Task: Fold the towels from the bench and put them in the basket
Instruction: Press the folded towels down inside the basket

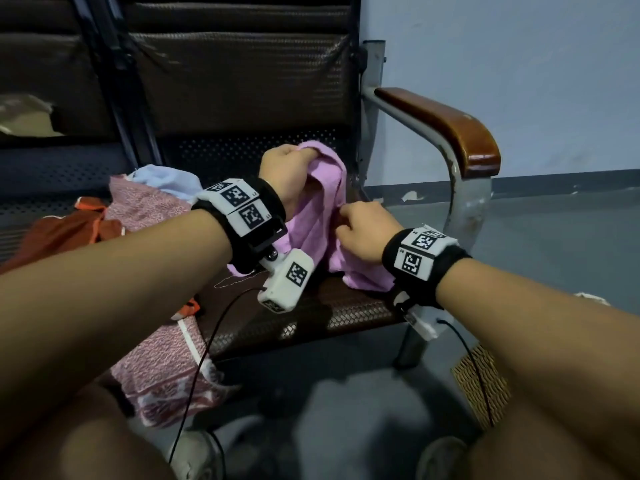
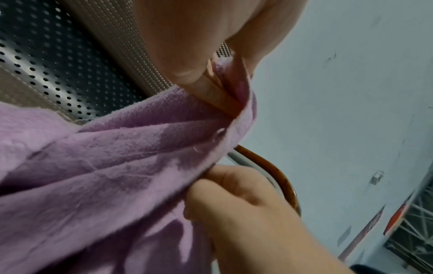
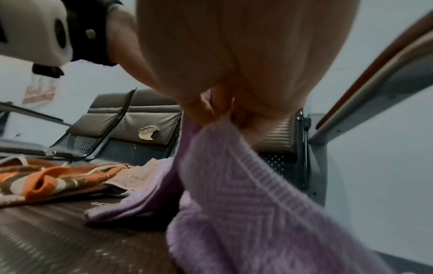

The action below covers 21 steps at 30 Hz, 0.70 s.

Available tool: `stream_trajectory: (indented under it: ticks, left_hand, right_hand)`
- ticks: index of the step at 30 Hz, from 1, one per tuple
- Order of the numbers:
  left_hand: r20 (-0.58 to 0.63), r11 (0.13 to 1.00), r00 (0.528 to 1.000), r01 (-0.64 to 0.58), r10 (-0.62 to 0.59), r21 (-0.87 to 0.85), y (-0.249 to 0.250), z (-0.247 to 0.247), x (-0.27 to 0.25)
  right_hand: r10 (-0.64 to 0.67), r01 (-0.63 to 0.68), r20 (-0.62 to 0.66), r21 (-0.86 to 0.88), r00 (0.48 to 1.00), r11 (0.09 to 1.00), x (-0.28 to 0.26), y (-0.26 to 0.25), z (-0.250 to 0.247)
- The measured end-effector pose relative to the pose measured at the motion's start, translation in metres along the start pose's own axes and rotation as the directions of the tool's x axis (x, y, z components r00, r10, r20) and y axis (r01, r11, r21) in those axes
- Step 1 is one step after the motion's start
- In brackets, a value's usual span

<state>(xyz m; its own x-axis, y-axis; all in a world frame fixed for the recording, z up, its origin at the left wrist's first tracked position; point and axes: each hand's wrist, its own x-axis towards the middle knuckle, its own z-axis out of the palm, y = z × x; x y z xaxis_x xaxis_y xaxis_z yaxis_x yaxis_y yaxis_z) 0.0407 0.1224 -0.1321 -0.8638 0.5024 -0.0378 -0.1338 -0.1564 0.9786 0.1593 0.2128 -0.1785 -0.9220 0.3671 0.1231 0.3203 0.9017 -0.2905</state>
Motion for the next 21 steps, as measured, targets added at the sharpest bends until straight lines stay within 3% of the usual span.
stream_trajectory:
  ticks: [4,7,10,12,14,16,18,21]
  left_hand:
    - [0.028,0.998,0.999,0.045,-0.044,-0.035,0.004,-0.001,-0.001]
    - [0.057,0.997,0.998,0.041,-0.037,-0.071,0.008,-0.002,-0.005]
    - [0.027,0.999,0.999,-0.038,0.038,-0.022,0.01,-0.011,0.003]
    - [-0.048,0.99,0.993,-0.105,0.11,0.094,0.009,-0.028,0.014]
    - [-0.148,0.959,0.976,-0.115,0.157,0.258,0.006,-0.052,0.027]
    - [-0.192,0.931,0.97,-0.074,0.152,0.358,-0.001,-0.075,0.038]
    - [-0.193,0.925,0.973,-0.044,0.125,0.378,-0.008,-0.09,0.043]
    - [-0.182,0.938,0.978,-0.03,0.098,0.344,-0.009,-0.096,0.041]
  right_hand:
    - [0.116,-0.118,0.023,0.171,0.993,0.978,0.003,-0.011,0.005]
    - [0.144,-0.163,0.127,0.148,0.981,0.975,0.011,-0.017,0.015]
    - [0.212,-0.245,0.268,0.095,0.94,0.965,0.014,-0.012,0.023]
    - [0.257,-0.303,0.27,0.144,0.928,0.942,0.015,-0.005,0.018]
    - [0.312,-0.343,0.167,0.215,0.935,0.914,0.015,0.005,0.006]
    - [0.329,-0.31,-0.031,0.26,0.944,0.914,0.016,0.013,-0.008]
    - [0.31,-0.236,-0.215,0.309,0.926,0.921,0.018,0.015,-0.019]
    - [0.259,-0.122,-0.364,0.359,0.894,0.925,0.019,0.016,-0.027]
